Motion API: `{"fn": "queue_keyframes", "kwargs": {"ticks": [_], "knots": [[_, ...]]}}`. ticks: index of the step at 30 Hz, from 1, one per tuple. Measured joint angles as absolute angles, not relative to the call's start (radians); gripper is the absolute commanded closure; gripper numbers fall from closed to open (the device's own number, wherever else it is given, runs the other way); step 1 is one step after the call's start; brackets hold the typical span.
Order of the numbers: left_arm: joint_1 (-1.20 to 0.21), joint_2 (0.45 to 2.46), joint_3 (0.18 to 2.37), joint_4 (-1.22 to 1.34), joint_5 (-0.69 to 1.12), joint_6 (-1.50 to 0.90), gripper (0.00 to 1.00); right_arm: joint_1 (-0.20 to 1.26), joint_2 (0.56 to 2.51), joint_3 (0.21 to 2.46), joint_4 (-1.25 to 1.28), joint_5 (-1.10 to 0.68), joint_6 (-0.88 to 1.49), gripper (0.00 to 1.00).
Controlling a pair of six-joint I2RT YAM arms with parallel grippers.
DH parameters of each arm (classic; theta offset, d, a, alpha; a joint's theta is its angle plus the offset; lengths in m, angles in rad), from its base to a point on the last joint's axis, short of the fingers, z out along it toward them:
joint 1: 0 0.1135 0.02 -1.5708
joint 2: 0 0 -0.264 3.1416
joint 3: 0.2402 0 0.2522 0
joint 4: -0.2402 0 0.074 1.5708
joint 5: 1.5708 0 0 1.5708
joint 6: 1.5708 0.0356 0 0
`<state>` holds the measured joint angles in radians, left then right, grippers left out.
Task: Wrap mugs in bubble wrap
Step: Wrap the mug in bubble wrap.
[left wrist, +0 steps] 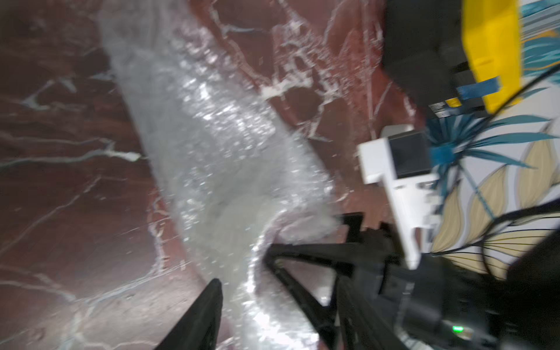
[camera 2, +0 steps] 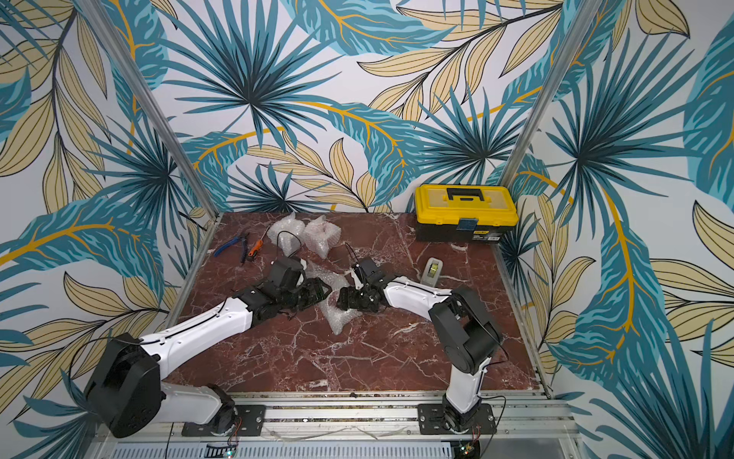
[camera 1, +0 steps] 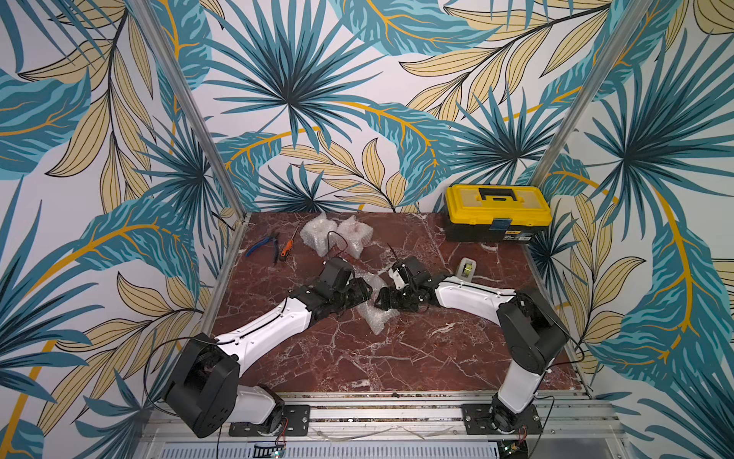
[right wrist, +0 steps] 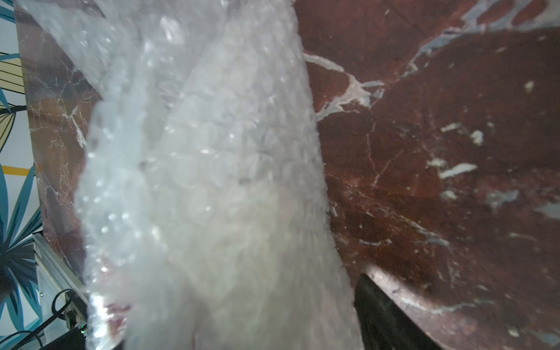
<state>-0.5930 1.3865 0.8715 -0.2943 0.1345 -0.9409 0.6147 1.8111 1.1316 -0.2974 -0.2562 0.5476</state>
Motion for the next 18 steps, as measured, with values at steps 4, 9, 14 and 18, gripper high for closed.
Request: {"fn": "queue_keyframes", "kwargs": {"ticks": [4,9,14,18], "knots": [[-0.601,1.426,0.864,-0.323,0.126,-0.921,0.33,0.615,1.830,1.163,-0.330,-0.260,0.514,0.24],[-0.606,1.473,0.864,-0.330,0.113,-0.904,0.33,0.615,1.861,1.207,-0.373,-0.264,0.469,0.26],[-0.613,1.518,0.865,-0.312,0.102,-0.905,0.34,0.615,1.885,1.236,-0.405,-0.263,0.438,0.27],[-0.630,1.538,0.865,-0.286,0.083,-0.919,0.38,0.615,1.899,1.256,-0.427,-0.263,0.417,0.28]]}}
